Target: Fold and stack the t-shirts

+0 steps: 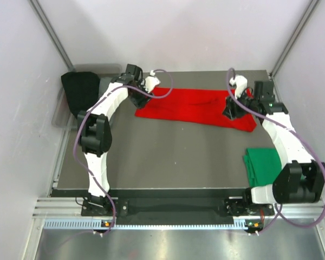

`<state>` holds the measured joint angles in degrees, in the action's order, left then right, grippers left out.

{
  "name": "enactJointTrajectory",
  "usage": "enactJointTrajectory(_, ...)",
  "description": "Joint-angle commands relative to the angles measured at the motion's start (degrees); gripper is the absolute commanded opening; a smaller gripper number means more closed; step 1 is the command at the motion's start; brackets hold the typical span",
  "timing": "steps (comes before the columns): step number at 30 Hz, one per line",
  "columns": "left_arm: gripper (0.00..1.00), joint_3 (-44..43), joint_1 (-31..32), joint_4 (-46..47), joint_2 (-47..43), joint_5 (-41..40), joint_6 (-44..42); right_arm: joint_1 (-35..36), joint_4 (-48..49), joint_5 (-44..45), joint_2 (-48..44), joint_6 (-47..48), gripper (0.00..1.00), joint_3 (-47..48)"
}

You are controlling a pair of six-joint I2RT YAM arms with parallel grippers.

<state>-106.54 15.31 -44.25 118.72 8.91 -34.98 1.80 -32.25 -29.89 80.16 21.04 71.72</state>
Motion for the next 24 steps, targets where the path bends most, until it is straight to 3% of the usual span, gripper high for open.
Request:
enactJointTrajectory(1, 0.65, -2.18, 1.47, -9.28, 2.75, 1.12, -11.15, -0.22, 0.25, -1.23, -6.14, 1.72, 0.48, -7.88)
enactJointTrajectory(7, 0.64, -1.3, 4.2, -10.68, 6.7, -4.07, -16.96, -0.4, 3.42, -0.17, -13.97, 1.2, 0.52, -13.36)
enactJointTrajectory(20, 0.64, -4.9, 4.2, -9.19, 14.08, -8.02, -18.19, -1.27, 3.51, -1.05, -12.84, 0.76, 0.53, -13.63)
enactJointTrajectory(23, 0.59, -4.82, 4.29, -9.01, 15.4, -8.38, -18.89, -1.36, 3.77, 0.35, -12.14, 1.11, 0.53, -14.07)
enactJointTrajectory(24, 0.49, -4.73, 4.29, -9.01, 15.67, -10.21, -18.89, -1.36, 4.12, 1.23, -11.78, 1.02, 0.53, -14.15)
